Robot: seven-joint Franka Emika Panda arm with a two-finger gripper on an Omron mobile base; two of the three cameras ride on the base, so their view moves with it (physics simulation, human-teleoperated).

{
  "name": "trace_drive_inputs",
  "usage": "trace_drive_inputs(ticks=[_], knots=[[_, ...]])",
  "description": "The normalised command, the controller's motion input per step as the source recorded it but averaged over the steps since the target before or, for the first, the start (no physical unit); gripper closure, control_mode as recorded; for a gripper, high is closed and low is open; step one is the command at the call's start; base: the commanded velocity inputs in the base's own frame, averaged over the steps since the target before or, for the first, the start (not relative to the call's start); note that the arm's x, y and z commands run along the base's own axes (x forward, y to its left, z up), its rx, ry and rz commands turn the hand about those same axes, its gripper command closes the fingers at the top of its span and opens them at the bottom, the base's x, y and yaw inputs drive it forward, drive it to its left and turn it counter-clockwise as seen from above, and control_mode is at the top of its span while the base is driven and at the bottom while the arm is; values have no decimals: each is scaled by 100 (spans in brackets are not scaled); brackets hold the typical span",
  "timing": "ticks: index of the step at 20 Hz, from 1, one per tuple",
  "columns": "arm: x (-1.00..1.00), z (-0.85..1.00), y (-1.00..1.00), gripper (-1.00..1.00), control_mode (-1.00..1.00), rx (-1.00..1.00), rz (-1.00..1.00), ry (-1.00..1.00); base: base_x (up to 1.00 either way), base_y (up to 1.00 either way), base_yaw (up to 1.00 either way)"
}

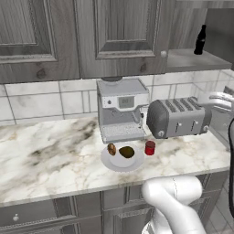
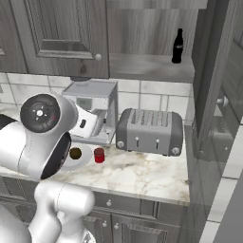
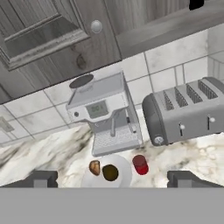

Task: Pick the avocado and bread from the counter and place them on the plate. Then pick the jam from the cabinet and place it next to the plate. Lastly close the cabinet door.

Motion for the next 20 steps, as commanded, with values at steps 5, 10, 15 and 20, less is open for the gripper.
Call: trace_drive_inputs(ticks=[5, 10, 15, 20], knots=[[-77, 28, -5, -100, -100, -1, 0, -14, 0, 0, 0], [-82, 23, -13, -100, -100, 0, -3, -19, 0, 0, 0], [-51, 24, -4, -100, -100, 0, -11, -11, 0, 0, 0], [-42, 22, -1, -100, -100, -4, -17, -9, 0, 0, 0]])
